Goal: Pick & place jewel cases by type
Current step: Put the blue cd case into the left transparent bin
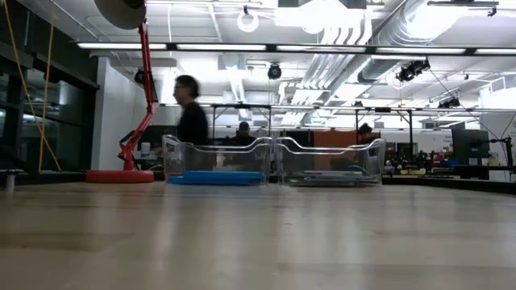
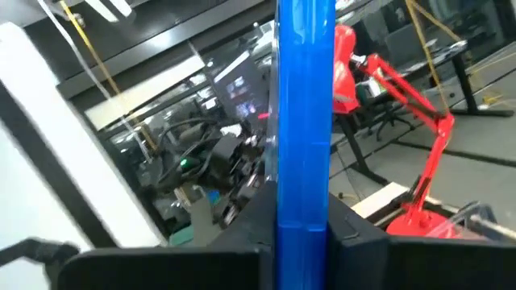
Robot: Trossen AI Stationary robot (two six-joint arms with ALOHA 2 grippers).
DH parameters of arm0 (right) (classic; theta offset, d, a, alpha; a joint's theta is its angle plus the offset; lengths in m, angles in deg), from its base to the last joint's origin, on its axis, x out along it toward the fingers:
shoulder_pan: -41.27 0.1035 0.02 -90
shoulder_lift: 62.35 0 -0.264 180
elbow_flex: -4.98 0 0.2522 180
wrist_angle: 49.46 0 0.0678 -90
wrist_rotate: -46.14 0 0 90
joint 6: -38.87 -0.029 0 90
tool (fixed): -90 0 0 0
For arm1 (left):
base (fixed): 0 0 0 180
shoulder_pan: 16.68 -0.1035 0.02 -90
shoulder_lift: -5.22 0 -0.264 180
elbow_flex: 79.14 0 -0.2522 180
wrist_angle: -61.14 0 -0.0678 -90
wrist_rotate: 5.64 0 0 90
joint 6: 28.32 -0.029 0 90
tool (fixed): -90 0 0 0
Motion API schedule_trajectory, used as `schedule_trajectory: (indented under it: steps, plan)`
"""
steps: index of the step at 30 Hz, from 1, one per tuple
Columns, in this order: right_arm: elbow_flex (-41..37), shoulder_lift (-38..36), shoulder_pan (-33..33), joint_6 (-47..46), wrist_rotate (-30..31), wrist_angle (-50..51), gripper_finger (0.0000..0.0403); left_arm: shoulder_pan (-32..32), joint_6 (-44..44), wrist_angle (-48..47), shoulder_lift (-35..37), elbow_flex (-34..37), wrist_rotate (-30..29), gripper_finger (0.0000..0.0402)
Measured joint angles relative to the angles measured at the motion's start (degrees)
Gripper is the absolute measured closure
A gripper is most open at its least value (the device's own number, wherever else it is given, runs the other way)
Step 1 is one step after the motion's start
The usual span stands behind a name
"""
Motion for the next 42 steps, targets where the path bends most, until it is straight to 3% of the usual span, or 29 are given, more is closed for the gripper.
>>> schedule_trajectory:
  steps: [5,13,20,25,30,42]
  plan:
    - [7.51,6.16,-7.12,-1.93,-7.21,2.11,0.0384,0.11,-3.19,-0.07,4.05,-0.01,0.03,0.0188]
    - [23.44,21.08,-19.29,-9.27,-22.45,14.99,0.0384,0.11,-6.77,0.03,7.39,-0.03,0.70,0.0188]
    - [36.35,33.45,-27.88,-10.80,-33.65,16.41,0.0384,0.11,-8.55,-0.02,7.46,-0.03,3.21,0.0188]
    - [43.98,40.02,-32.16,-12.35,-38.00,19.63,0.0383,0.11,-10.26,-0.32,7.33,-0.03,5.17,0.0188]
    - [49.68,45.45,-36.03,-13.83,-38.29,24.11,0.0383,0.11,-10.34,-1.81,7.42,-0.02,5.62,0.0188]
    - [50.61,55.85,-41.85,-24.08,-38.18,29.75,0.0383,0.11,-11.23,-2.87,7.46,-0.03,8.46,0.0188]
